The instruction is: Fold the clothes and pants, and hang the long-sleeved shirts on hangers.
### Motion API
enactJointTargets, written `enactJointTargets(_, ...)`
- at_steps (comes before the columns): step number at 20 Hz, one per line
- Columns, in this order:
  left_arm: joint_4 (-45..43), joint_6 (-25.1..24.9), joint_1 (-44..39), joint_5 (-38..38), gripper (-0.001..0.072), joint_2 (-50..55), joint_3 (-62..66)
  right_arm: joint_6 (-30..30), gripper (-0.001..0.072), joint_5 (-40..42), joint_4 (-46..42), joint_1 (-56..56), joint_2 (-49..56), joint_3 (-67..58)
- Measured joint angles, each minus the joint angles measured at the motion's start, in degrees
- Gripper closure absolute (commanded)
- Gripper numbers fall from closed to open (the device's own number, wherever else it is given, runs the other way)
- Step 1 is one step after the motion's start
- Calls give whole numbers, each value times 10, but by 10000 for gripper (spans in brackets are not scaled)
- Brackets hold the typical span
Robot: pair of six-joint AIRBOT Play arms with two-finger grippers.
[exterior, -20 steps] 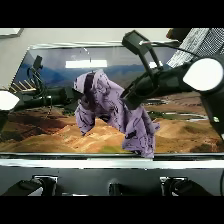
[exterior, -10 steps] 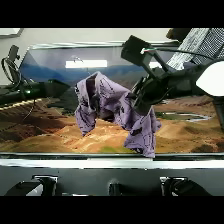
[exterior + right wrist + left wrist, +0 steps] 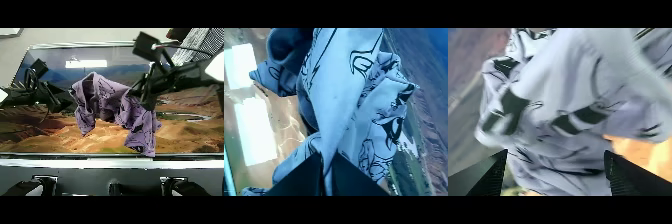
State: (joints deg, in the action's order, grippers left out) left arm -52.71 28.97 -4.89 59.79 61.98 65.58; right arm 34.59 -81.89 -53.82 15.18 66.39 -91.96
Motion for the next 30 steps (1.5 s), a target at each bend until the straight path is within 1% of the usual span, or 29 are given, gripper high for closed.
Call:
enactJointTargets(2, 10, -38, -2, -20, 57, 11, -4, -19, 684, -22, 30, -21, 4, 0)
enactJointTargets(4, 24, -64, -3, -33, 57, 23, -6, -37, 684, -42, 48, -32, 6, 0)
enactJointTargets(8, 49, -97, -2, -45, 60, 37, -8, -57, 683, -61, 60, -40, 9, 0)
enactJointTargets(10, 80, -108, 0, -43, 118, 44, -9, -63, 683, -63, 62, -42, 10, 0)
enactJointTargets(11, 101, -111, 0, -34, 215, 49, -9, -64, 683, -63, 62, -42, 11, 0)
enactJointTargets(12, 121, -115, 0, -22, 430, 56, -9, -65, 683, -65, 62, -42, 12, 0)
enactJointTargets(13, 136, -118, -1, -9, 668, 62, -9, -66, 682, -65, 62, -42, 13, 0)
enactJointTargets(14, 137, -130, -1, 12, 682, 66, -9, -70, 682, -57, 59, -43, 13, 0)
enactJointTargets(17, 159, -128, 0, 23, 684, 74, -8, -71, 670, -62, 57, -43, 14, 0)
enactJointTargets(19, 169, -125, 4, 30, 685, 74, -1, -69, 476, -61, 53, -44, 14, -1)
enactJointTargets(20, 178, -122, 6, 31, 686, 74, 6, -69, 396, -59, 51, -47, 14, 0)
enactJointTargets(21, 180, -116, 7, 34, 686, 72, 14, -68, 328, -49, 50, -53, 13, 0)
enactJointTargets(22, 179, -108, 9, 33, 686, 70, 23, -62, 277, -36, 48, -64, 10, 0)
enactJointTargets(25, 179, -75, 8, 50, 686, 61, 54, -38, 261, -5, 39, -123, -3, 0)
enactJointTargets(26, 179, -67, 7, 58, 686, 59, 61, -30, 215, -2, 39, -146, -9, -1)
enactJointTargets(29, 191, -43, -2, 71, 686, 45, 75, -14, 207, -9, 35, -218, -26, 0)
enactJointTargets(30, 187, -46, -5, 79, 686, 42, 76, -15, 208, -12, 35, -238, -31, 0)
